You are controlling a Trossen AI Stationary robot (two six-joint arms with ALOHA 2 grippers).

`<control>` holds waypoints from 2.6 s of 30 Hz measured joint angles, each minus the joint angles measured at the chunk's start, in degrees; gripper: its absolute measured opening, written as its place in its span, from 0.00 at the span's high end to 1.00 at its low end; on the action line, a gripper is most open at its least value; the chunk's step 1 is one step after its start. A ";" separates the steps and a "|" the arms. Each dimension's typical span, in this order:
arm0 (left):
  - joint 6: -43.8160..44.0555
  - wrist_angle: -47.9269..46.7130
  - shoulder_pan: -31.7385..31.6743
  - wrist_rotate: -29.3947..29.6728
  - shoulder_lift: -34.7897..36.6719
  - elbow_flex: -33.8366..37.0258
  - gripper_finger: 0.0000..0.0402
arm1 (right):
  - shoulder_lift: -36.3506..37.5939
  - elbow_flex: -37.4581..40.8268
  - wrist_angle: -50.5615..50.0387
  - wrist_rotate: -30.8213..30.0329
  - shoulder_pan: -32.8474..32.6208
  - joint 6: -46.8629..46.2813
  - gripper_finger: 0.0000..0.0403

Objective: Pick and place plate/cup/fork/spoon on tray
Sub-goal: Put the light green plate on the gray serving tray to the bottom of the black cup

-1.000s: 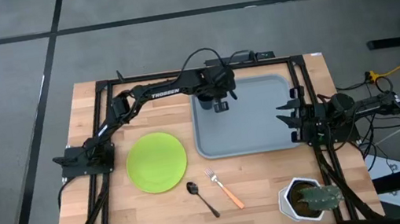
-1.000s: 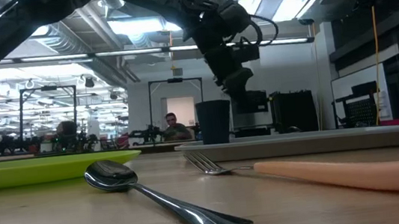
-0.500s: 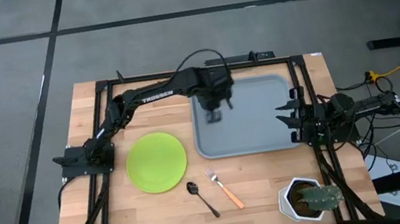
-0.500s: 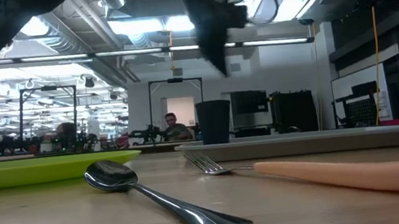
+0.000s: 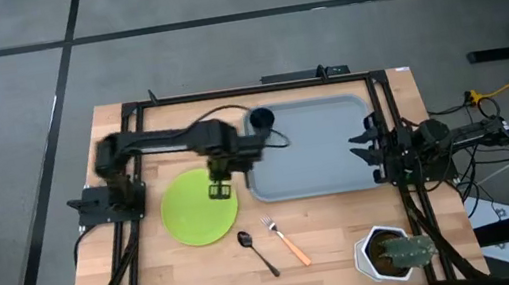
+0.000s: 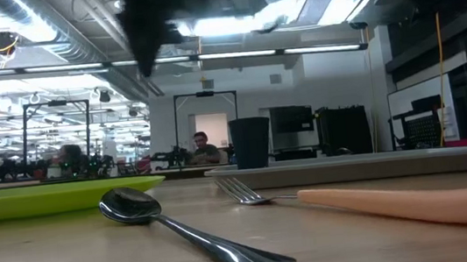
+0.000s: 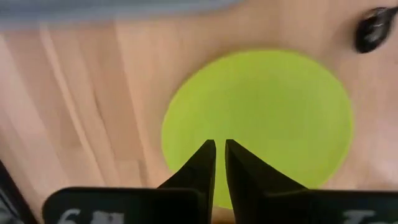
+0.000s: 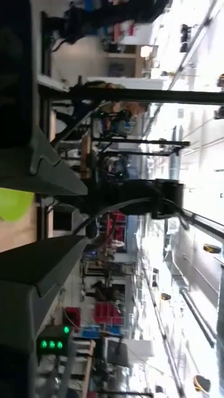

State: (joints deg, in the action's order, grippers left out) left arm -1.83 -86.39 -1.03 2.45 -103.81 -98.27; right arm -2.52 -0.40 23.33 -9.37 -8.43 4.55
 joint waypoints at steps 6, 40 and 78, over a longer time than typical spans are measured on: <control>11.78 13.60 0.50 -0.24 19.98 26.60 0.93 | -0.04 0.00 0.49 -0.02 0.02 -1.46 0.70; 40.09 30.64 5.08 4.13 40.11 54.02 0.71 | -0.04 0.00 2.21 -0.11 0.00 -8.69 0.70; -7.76 38.30 -38.33 -21.01 22.66 54.04 0.65 | -0.04 0.00 0.64 -0.11 0.00 -8.61 0.70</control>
State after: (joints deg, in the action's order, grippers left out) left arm -9.60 -48.09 -39.36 -18.56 -81.15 -44.23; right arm -2.57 -0.40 23.97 -9.47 -8.43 -4.05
